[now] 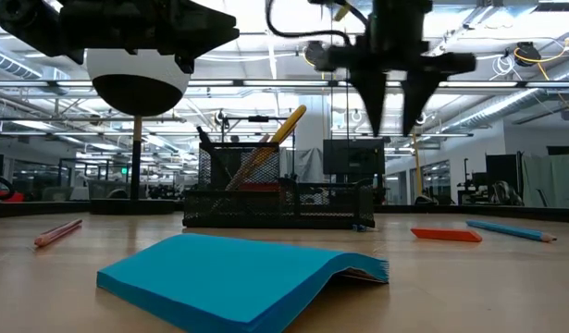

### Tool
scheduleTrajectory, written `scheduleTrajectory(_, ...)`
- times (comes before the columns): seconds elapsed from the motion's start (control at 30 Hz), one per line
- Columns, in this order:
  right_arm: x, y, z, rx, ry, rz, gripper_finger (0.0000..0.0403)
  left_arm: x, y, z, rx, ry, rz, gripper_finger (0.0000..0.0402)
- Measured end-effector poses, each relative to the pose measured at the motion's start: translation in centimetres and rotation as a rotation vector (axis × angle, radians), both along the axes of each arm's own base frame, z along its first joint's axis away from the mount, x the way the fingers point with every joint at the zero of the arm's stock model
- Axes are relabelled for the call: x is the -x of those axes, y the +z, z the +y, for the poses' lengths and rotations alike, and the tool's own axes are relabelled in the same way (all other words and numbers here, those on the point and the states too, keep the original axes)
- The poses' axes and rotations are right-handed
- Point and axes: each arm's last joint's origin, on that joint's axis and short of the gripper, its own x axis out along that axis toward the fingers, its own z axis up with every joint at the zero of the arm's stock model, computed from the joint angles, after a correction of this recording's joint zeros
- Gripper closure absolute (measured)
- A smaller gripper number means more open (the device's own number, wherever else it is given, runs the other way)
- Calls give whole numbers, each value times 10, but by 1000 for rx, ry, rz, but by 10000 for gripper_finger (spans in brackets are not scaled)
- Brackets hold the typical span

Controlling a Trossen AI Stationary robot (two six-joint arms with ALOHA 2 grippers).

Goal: Pick and place office supplies into organizer
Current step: Put the blue pencil into the desk organizer

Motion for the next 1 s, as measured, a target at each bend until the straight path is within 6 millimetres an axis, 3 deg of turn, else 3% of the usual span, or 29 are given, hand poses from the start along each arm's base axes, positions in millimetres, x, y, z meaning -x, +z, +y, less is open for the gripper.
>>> scheduleTrajectory(0.13,-14,2,5,-42,51,-150,232,0,0,0,0,0,0,289)
scheduleTrajectory(0.27,-17,2,1,-98,-90,-197,232,0,0,0,0,0,0,289)
scheduleTrajectory(0.6,7,1,4,-165,-457,9,232,0,0,0,0,0,1,289)
scheduleTrajectory(1.0,13,1,5,-155,-486,67,232,0,0,0,0,0,2,289)
